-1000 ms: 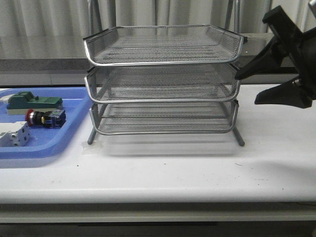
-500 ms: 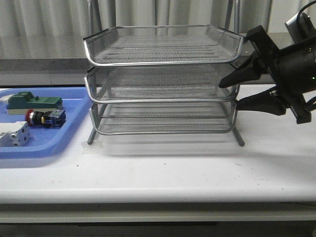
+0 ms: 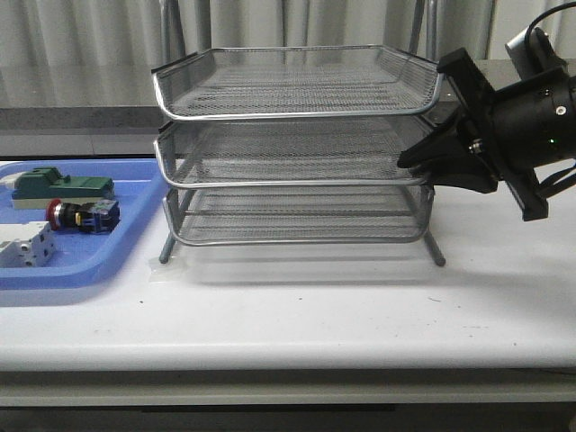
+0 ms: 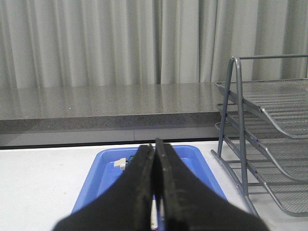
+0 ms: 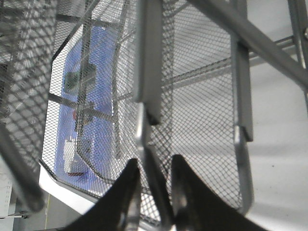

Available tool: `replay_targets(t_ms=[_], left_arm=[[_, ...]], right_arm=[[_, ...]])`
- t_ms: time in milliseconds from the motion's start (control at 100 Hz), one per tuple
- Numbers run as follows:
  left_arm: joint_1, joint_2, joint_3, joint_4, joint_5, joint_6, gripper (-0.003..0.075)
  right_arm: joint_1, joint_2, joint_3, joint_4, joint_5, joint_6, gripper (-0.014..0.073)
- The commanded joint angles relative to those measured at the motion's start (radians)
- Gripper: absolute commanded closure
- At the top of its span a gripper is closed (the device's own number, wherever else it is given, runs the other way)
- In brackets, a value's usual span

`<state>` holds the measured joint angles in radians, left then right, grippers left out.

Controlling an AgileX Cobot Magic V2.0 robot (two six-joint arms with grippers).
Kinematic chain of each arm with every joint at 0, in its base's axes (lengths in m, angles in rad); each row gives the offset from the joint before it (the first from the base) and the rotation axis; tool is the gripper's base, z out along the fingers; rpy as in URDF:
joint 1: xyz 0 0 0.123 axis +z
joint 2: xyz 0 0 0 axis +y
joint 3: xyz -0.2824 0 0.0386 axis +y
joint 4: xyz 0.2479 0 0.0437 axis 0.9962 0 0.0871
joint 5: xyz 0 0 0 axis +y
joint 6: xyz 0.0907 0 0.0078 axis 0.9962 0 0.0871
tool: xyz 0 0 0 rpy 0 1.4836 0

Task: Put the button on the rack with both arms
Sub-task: 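Reach the right gripper to the middle rack tier's front edge, then pull the middle mesh tier outward toward the robot with the right gripper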

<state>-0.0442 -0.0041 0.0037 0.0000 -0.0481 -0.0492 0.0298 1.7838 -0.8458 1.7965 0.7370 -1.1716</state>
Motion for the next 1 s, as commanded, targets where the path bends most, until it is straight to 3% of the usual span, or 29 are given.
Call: replay_targets(t_ms=[0, 120, 510, 990], left_arm=[[0.001, -0.032, 0.034, -0.008, -0.084, -0.008, 0.0741], [0.001, -0.032, 0.034, -0.008, -0.084, -0.008, 0.0741], [0.001, -0.032, 0.034, -0.008, -0.084, -0.008, 0.0741], [0.001, -0.032, 0.034, -0.008, -0.084, -0.008, 0.0741]], right_arm=[[-0.001, -0.042, -0.025, 0.071, 0.067, -0.018, 0.0575], [-0.001, -0.042, -0.025, 0.045, 0.067, -0.018, 0.0665], [-0.001, -0.064, 0.082, -0.071, 0.105, -0.029, 0.0659], [-0.001, -0.294, 0.326, -0.076, 0.08, -0.087, 0.0659]])
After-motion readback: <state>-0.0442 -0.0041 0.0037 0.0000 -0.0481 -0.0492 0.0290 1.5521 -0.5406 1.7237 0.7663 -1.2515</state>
